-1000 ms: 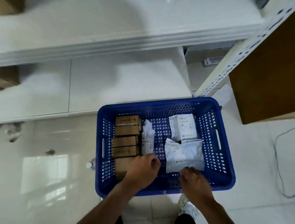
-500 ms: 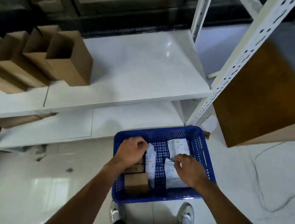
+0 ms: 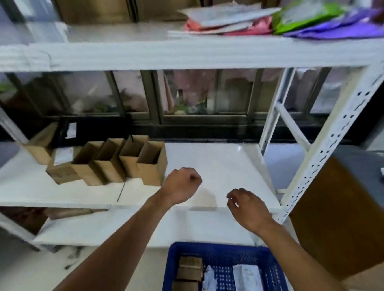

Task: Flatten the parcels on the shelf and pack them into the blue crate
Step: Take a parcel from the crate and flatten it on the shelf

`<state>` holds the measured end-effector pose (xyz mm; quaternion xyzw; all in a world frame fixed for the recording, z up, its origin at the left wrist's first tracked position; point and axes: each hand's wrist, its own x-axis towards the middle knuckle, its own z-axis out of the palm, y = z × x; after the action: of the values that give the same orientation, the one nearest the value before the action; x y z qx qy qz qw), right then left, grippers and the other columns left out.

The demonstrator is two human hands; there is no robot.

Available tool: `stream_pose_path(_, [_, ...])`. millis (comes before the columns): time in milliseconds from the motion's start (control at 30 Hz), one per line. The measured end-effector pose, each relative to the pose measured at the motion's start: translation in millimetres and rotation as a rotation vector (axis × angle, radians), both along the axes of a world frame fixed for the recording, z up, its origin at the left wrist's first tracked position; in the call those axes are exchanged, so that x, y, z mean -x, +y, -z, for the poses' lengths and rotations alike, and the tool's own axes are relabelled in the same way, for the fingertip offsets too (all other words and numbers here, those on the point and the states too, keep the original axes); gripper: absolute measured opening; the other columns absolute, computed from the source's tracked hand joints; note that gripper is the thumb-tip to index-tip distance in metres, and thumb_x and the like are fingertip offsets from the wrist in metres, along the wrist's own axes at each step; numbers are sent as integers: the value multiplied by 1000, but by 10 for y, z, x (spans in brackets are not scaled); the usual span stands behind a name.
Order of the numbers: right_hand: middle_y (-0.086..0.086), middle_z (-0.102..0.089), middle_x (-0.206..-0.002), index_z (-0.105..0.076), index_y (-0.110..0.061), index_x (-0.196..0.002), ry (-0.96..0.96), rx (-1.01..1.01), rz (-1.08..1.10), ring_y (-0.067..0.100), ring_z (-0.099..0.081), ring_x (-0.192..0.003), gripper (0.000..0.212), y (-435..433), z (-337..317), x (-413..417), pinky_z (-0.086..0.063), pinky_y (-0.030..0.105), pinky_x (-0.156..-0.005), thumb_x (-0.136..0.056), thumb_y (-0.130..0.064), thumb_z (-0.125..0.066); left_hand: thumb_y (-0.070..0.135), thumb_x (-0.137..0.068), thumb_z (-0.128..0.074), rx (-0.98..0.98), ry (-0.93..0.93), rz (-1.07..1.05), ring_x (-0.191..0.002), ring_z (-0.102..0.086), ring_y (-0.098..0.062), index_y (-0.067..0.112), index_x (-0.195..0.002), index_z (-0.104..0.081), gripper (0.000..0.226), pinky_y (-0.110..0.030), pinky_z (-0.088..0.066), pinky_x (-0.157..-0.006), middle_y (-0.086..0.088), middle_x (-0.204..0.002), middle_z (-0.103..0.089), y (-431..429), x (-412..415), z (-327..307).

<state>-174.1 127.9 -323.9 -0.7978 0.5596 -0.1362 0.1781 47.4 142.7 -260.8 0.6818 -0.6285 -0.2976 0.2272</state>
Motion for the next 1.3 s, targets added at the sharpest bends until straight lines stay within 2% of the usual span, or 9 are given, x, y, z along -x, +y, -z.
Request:
stream_pose_path(200, [-1, -66, -111, -67, -20, -115, -26, 180, -33, 21, -61, -105, 26, -248, -1062, -171, -49, 33, -86, -98, -27, -49, 35, -94, -58, 160, 63, -69, -80, -72, -9, 28, -87, -74, 19, -35, -60, -82, 10, -85, -75, -186, -118, -1123])
stream_pose_path(300, [0, -66, -109, -68, -20, -110, -4, 248, -65, 24, -62, -103, 24, -305, -1576, -243, -50, 35, -82, -97, -29, -50, 30, -98, -58, 196, 177, -67, -80, -72, -8, 22, -92, -74, 19, -23, -59, -76, 5, -89, -76, -172, -185, -1586])
stream_pose_path(467, [2, -71, -101, -67, -21, -97, 4, 353, -105, 28, -65, -92, 23, -351, -2331, -376, -51, 37, -75, -97, -35, -48, 25, -98, -59, 311, 202, -16, -79, -72, -8, 17, -95, -75, 19, -15, -53, -68, 4, -88, -76, -74, -285, -2229])
stream_pose_path(567, [8, -72, -92, -66, -18, -90, 15, 421, -105, 33, -64, -87, 26, -379, -2777, -462, -46, 36, -67, -97, -37, -49, 26, -95, -61, 420, 175, -20, -83, -70, -7, 22, -87, -77, 19, -22, -56, -76, 8, -85, -76, -129, -303, -2717])
stream_pose_path(667, [7, -71, -99, -69, -19, -100, 13, 495, -101, 30, -62, -92, 25, -439, -3232, -580, -43, 33, -66, -97, -35, -50, 29, -95, -59, 557, 66, -6, -88, -67, -9, 23, -87, -77, 21, -27, -55, -78, 12, -88, -74, -226, -294, -3078])
stream_pose_path(767, [7, -70, -104, -67, -20, -104, 54, 539, -65, 28, -62, -95, 24, -548, -3545, -676, -39, 31, -66, -97, -35, -50, 27, -95, -56, 642, -209, 0, -93, -63, -12, 24, -93, -75, 19, -31, -53, -81, 11, -95, -72, -373, -265, -3241])
stream_pose_path(867, [5, -70, -110, -65, -24, -108, 78, 587, -4, 25, -62, -96, 23, -675, -3666, -705, -43, 31, -70, -97, -36, -50, 27, -94, -58, 658, -362, -19, -102, -60, -16, 25, -105, -72, 18, -31, -49, -86, 7, -104, -72, -550, -229, -3258])
stream_pose_path(1067, [5, -68, -121, -57, -24, -121, 60, 506, 89, 27, -61, -107, 27, -859, -3627, -617, -51, 37, -87, -97, -36, -51, 34, -92, -62, 567, -420, 75, -130, -49, -21, 25, -136, -60, 44, -35, -41, -107, 1, -142, -56, -905, -50, -2997])
stream_pose_path(1300, [2, -72, -109, -65, -25, -110, -67, 460, 136, 23, -64, -99, 19, -1006, -3602, -566, -54, 37, -84, -95, -33, -55, 23, -97, -56, 736, -470, 14, -121, -55, -23, 21, -132, -63, 37, -34, -45, -100, -5, -131, -62, -1048, 7, -2778])
